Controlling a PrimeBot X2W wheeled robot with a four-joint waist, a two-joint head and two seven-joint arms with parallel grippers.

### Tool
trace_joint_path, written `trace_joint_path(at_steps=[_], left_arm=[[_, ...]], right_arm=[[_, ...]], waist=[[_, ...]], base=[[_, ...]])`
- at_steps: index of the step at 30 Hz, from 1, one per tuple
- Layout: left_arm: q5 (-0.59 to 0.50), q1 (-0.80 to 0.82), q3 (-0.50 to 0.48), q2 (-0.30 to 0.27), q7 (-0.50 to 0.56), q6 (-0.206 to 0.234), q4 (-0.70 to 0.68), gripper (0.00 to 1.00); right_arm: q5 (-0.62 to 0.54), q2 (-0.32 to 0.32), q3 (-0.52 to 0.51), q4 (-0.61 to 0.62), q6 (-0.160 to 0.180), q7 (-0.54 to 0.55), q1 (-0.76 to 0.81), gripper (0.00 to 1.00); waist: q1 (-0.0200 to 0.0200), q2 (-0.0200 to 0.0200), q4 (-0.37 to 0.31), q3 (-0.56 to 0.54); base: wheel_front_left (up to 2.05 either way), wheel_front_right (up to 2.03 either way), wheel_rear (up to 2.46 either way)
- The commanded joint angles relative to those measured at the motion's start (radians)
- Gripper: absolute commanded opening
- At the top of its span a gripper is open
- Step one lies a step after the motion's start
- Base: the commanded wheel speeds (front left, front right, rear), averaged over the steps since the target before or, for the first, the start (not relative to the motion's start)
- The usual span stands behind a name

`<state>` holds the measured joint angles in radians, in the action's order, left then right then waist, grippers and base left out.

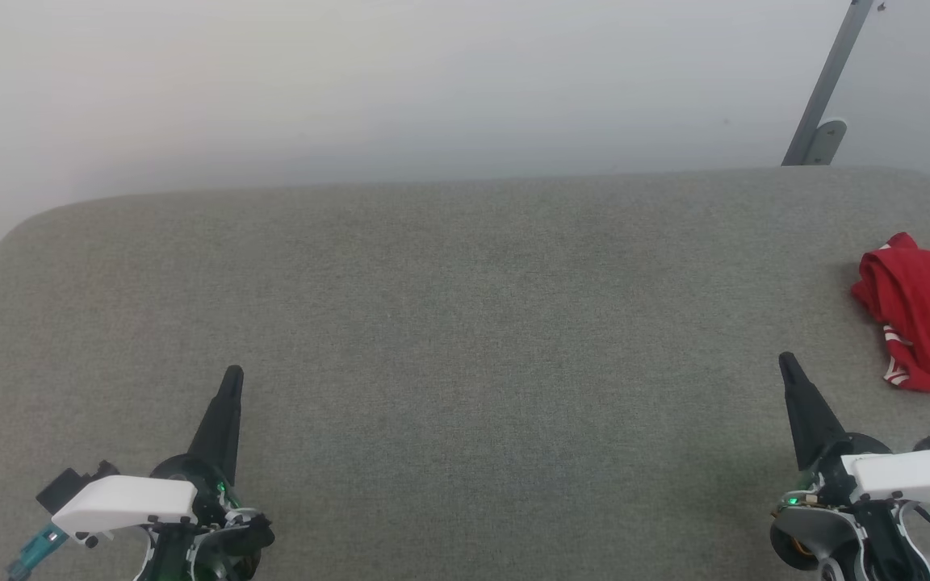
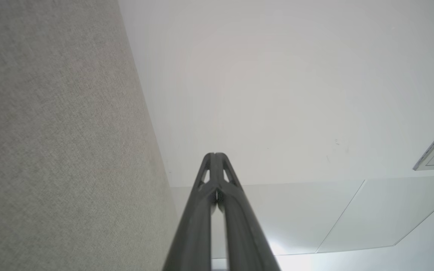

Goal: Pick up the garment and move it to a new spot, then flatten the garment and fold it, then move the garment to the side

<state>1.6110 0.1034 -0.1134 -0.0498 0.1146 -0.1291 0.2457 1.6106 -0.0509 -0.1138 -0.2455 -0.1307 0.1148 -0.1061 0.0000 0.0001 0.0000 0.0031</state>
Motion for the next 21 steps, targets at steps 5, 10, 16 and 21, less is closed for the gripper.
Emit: trace_joint_path(at_steps=[5,10,16,21], left_arm=[[0.003,0.011,-0.002,0.002,0.003,-0.003,0.0,0.0],[0.003,0.011,-0.002,0.002,0.003,-0.003,0.0,0.0],[0.003,0.011,-0.002,0.002,0.003,-0.003,0.0,0.0],[0.003,0.011,-0.002,0.002,0.003,-0.003,0.0,0.0]], right_arm=[[0.004,0.003,-0.001,0.003,0.0,0.002,-0.005,0.0],[0.004,0.003,-0.001,0.003,0.0,0.002,-0.005,0.0],[0.004,0.003,-0.001,0.003,0.0,0.002,-0.005,0.0],[0.004,0.003,-0.001,0.003,0.0,0.002,-0.005,0.0]], waist=[[0.0,-0.0001,0.0,0.0],[0.0,-0.0001,0.0,0.0],[0.0,-0.0001,0.0,0.0],[0.0,-0.0001,0.0,0.0]], base=[[0.0,0.0,0.0],[0.0,0.0,0.0],[0.0,0.0,0.0],[0.0,0.0,0.0]])
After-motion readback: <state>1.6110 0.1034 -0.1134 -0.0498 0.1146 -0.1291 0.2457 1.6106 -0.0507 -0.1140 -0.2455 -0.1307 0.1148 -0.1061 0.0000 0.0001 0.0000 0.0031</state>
